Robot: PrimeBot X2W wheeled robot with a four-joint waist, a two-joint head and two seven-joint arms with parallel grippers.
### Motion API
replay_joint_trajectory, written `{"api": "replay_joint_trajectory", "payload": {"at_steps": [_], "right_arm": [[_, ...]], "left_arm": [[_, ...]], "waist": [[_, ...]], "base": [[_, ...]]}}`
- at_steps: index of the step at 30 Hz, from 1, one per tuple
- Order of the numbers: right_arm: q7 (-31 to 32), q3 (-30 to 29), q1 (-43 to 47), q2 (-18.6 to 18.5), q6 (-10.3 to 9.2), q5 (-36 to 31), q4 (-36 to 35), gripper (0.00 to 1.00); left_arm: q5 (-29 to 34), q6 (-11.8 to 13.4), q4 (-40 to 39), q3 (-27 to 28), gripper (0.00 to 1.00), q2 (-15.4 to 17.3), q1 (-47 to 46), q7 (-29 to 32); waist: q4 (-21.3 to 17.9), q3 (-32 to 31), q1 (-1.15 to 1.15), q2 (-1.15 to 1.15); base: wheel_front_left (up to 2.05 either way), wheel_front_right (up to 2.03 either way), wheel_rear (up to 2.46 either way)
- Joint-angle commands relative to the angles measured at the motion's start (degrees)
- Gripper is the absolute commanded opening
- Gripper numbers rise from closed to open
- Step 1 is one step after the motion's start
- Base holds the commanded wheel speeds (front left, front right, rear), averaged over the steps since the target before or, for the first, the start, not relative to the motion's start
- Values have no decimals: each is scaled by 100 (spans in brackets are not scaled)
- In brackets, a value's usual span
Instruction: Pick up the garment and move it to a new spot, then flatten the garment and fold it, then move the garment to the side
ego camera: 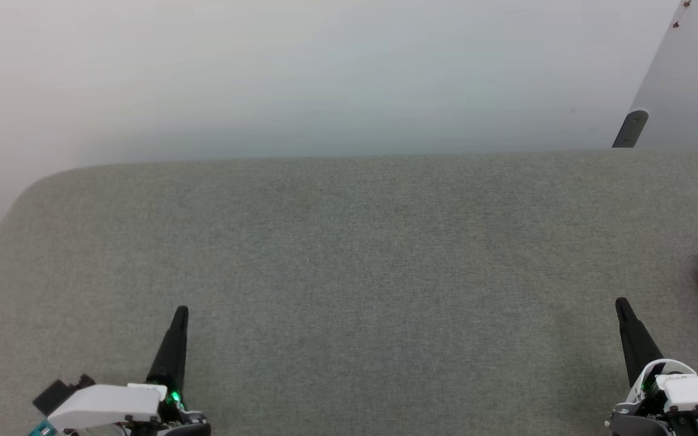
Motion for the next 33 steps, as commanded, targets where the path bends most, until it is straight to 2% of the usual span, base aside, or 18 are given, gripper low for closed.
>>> {"api": "replay_joint_trajectory", "payload": {"at_steps": [1,15,33], "right_arm": [[20,-35,-90,21,-2,72,0,0],[112,-86,-143,114,-3,508,42,0],[112,-80,-105,109,-2,495,40,0]], "left_arm": [[-120,-16,0,18,0,-5,-79,32],[-602,-18,74,57,0,-38,-172,184],[-570,-18,70,72,0,-48,-174,203]], "waist": [[-3,2,0,0],[-33,18,0,0],[-33,19,0,0]], "base": [[0,0,0],[0,0,0],[0,0,0]]}}
